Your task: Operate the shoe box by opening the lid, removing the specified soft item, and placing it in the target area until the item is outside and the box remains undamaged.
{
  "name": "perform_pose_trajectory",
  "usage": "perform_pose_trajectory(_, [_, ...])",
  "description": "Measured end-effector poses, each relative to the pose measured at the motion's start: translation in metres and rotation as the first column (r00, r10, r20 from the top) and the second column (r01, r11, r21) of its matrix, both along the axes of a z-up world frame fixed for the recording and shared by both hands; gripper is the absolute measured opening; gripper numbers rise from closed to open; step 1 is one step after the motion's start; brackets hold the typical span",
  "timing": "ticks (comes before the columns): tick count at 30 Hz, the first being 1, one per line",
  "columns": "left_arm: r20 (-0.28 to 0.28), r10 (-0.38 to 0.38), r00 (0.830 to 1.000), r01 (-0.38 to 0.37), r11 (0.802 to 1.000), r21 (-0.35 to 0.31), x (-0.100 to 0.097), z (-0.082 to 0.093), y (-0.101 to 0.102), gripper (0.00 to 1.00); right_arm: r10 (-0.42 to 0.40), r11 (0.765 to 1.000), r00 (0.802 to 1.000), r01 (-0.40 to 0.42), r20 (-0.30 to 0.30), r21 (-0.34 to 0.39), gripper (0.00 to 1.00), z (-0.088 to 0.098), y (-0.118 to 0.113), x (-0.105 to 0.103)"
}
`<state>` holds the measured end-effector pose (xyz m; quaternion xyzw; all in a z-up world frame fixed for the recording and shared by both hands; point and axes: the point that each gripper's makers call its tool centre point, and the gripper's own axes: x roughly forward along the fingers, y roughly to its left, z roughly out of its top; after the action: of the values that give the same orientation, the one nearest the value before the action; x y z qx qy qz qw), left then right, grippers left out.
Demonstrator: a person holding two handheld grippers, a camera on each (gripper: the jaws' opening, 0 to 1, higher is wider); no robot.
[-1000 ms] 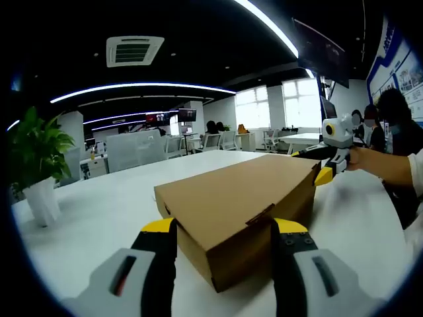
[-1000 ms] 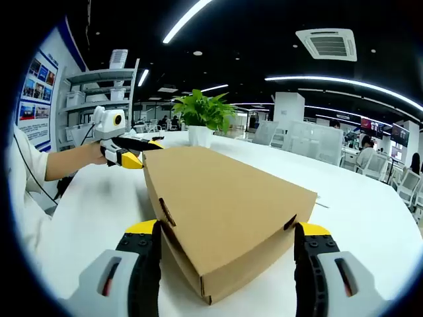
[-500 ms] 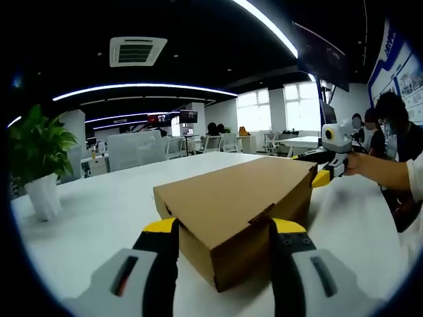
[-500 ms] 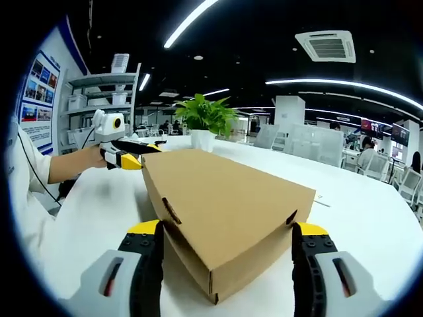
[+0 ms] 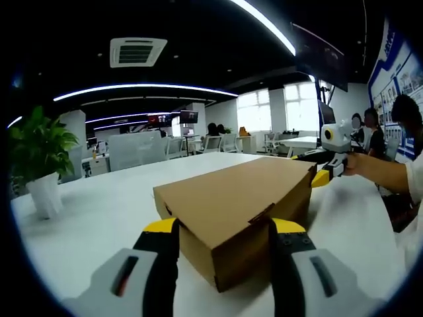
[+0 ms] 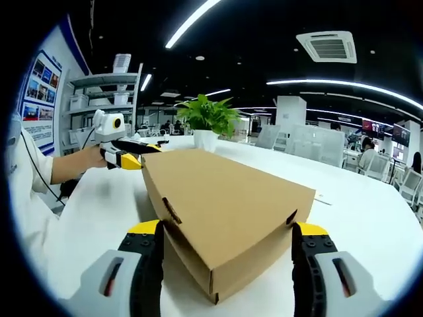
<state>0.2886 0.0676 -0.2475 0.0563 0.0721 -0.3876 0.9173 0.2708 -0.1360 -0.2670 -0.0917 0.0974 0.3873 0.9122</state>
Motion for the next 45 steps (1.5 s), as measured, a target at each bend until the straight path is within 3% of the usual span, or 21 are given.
perform_pose_trajectory(15, [-0.004,0.01,1.0,-0.01,1.0,0.023,-0.0024,-0.0004,0.0002,0.55,0.017,1.0,1.0,-0.017,-0.002,-0.002,0.81,0.0008,-0.0024,0.007])
perform_pose_trajectory(20, [0.021,0.005,1.0,-0.006,0.999,0.053,-0.0049,-0.0025,-0.0003,0.56,0.028,1.0,1.0,-0.028,0.002,0.005,0.81,0.001,-0.0022,0.007])
perform_pose_trajectory(45, [-0.005,0.005,1.0,-0.005,1.0,-0.01,-0.0076,0.0007,0.0036,0.53,0.006,1.0,1.0,-0.006,-0.019,-0.003,0.77,0.0023,-0.0041,0.002])
